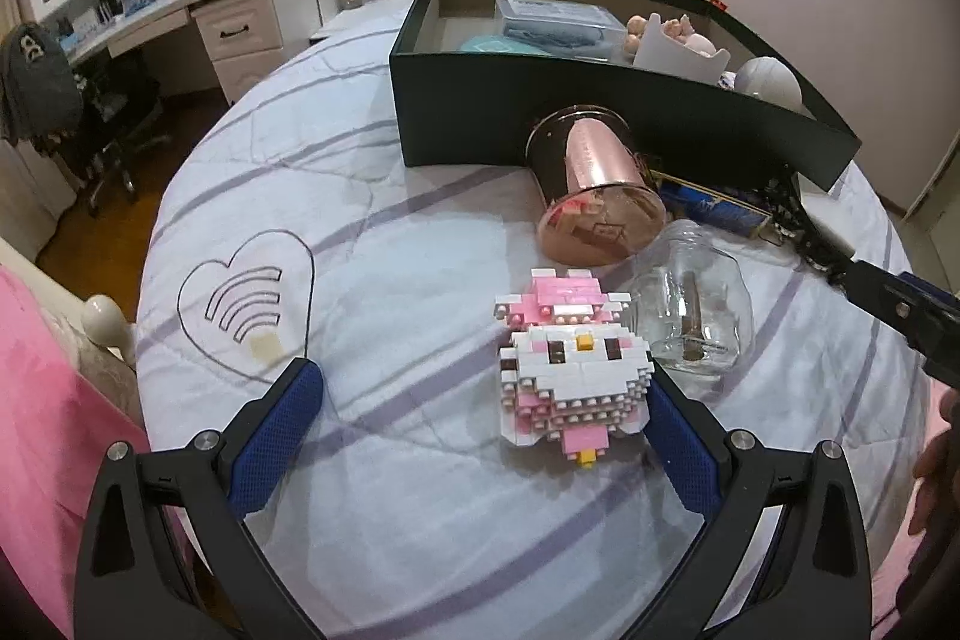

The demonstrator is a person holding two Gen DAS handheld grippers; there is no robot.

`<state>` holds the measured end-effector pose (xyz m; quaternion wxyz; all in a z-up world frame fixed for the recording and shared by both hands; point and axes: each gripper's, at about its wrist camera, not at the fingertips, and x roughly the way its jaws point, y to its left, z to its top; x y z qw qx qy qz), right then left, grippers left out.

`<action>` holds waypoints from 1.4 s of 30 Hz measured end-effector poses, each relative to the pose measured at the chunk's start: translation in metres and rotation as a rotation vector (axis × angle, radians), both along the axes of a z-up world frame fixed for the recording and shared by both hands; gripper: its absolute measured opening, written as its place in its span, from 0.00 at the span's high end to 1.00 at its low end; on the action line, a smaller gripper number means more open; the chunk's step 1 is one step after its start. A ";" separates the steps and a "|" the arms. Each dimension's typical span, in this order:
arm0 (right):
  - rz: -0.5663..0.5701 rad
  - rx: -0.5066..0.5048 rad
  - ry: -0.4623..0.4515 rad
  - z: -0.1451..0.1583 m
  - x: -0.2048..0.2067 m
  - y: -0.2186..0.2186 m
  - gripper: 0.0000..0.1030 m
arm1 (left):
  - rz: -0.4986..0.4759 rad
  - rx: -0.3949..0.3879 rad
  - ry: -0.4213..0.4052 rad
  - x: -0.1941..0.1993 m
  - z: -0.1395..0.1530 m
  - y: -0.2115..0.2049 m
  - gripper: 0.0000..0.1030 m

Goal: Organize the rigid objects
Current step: 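Grasp the pink block figure with the left gripper while the right grasps the black comb, then carry the block figure and comb into the tray and release them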

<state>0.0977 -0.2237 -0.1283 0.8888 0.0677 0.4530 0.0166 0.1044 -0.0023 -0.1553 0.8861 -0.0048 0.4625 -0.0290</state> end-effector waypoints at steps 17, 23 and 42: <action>0.089 -0.049 -0.007 -0.011 0.014 0.017 0.60 | 0.002 -0.030 -0.037 0.009 0.007 0.012 0.52; 0.129 -0.031 0.005 -0.008 0.006 0.019 0.71 | 0.008 -0.059 -0.036 0.006 0.007 0.016 0.52; 0.242 0.033 0.031 -0.012 -0.002 0.033 0.85 | 0.010 -0.081 -0.030 -0.001 0.011 0.016 0.52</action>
